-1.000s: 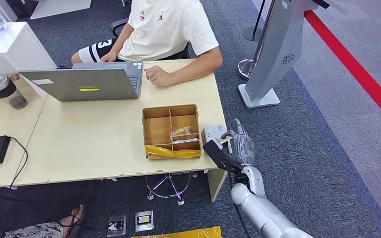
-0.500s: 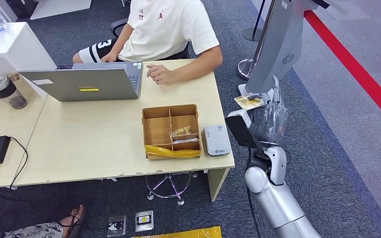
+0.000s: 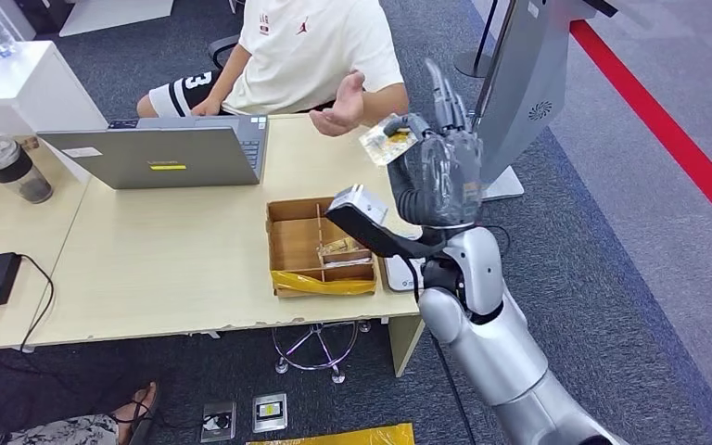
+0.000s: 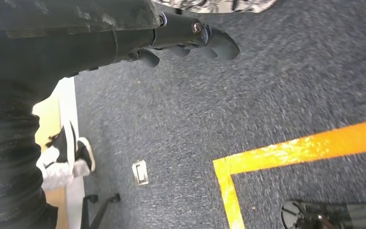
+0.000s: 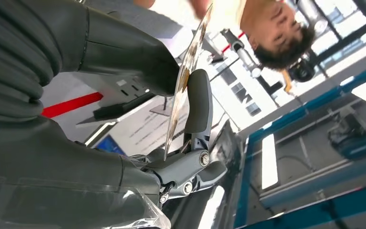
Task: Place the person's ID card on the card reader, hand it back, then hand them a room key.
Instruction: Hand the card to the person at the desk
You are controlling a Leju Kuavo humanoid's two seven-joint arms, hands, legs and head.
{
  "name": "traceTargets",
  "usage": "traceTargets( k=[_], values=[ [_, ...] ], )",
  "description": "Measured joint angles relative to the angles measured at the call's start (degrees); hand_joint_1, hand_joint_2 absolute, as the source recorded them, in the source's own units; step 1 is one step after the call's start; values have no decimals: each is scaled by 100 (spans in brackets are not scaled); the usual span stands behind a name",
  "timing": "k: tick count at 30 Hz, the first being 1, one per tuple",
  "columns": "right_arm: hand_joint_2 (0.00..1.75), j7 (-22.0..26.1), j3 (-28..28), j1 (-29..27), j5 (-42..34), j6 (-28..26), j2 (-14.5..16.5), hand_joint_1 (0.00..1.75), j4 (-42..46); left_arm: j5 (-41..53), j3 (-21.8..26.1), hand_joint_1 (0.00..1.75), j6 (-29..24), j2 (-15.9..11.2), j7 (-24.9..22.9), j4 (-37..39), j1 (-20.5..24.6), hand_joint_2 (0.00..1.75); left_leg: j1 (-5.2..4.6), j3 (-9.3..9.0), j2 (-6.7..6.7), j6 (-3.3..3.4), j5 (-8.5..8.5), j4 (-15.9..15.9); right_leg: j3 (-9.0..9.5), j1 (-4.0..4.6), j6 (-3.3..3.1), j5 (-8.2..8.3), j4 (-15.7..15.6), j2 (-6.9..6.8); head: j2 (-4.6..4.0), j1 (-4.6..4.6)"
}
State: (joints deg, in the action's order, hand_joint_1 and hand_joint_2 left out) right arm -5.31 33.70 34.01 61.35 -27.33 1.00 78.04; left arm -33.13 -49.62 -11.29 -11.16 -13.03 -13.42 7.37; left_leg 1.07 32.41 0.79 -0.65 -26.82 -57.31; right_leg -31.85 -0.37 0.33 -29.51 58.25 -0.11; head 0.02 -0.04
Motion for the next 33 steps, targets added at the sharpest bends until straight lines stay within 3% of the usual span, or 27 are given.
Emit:
traceTargets(
  k=[4, 15, 24, 33],
  values=[
    [175, -82, 363, 377, 295, 314, 189, 175, -671, 89, -36, 0, 88, -14, 106, 0, 15, 175, -1, 2, 5, 0, 0, -1, 0, -1, 0, 0, 0, -4, 0, 1],
    [175, -584, 1005, 1093, 1980, 725, 541, 175, -2381, 219, -155, 0, 202, -36, 240, 2, 24, 175, -1, 4, 9, 0, 0, -2, -4, -2, 0, 0, -1, -7, 0, 0],
    [175, -749, 1132, 1390, 2145, 923, 577, 175, -3305, 266, -268, 0, 206, -36, 311, 4, 23, 175, -1, 3, 9, 0, 0, -3, -5, -2, 0, 0, -1, -4, 0, 0],
    [175, -745, 1144, 1403, 2223, 917, 577, 175, -3647, 285, -343, 0, 231, -32, 330, 5, 23, 175, -1, 2, 6, 0, 0, -3, -8, -2, 0, 0, -1, -1, 0, 0]
  ],
)
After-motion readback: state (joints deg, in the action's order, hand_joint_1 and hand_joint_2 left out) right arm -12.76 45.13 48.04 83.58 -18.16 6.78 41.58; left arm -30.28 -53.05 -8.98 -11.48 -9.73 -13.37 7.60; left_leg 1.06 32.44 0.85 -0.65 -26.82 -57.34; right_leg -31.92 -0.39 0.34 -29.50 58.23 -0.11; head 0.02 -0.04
